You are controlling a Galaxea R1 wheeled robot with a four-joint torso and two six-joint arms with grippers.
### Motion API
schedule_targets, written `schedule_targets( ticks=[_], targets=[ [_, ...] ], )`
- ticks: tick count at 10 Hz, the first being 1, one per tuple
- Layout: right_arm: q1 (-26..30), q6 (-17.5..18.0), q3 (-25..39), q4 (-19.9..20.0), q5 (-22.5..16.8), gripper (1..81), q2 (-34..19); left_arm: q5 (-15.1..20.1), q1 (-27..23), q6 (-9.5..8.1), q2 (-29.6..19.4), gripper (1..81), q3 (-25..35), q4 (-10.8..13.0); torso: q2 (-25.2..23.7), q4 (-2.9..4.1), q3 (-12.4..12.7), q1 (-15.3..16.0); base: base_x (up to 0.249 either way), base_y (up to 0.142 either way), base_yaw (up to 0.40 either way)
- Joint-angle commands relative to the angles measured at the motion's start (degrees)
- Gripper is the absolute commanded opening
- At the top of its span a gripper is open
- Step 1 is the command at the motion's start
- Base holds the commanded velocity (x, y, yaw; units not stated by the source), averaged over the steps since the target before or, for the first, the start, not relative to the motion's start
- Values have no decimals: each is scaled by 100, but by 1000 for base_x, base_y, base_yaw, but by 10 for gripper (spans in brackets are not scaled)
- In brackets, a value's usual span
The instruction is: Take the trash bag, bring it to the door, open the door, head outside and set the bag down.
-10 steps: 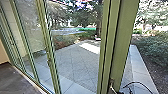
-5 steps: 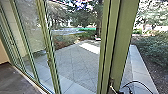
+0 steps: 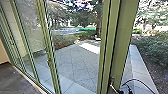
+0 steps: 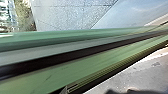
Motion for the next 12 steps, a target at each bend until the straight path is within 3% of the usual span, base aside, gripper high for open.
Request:
schedule_targets(
  ticks=[1,8,12],
  targets=[
    [1257,258,-417,92,-637,811,-75,369,-192,16,-19,10,16,-29,0,0,0,7,0,0,0],
    [1917,241,-171,13,-725,811,-454,369,-191,16,-2,10,16,-29,9,0,-13,10,0,0,0],
    [1943,232,-180,-4,-856,811,-498,369,-183,16,33,10,16,-20,13,0,-22,19,0,0,0]
  ],
)
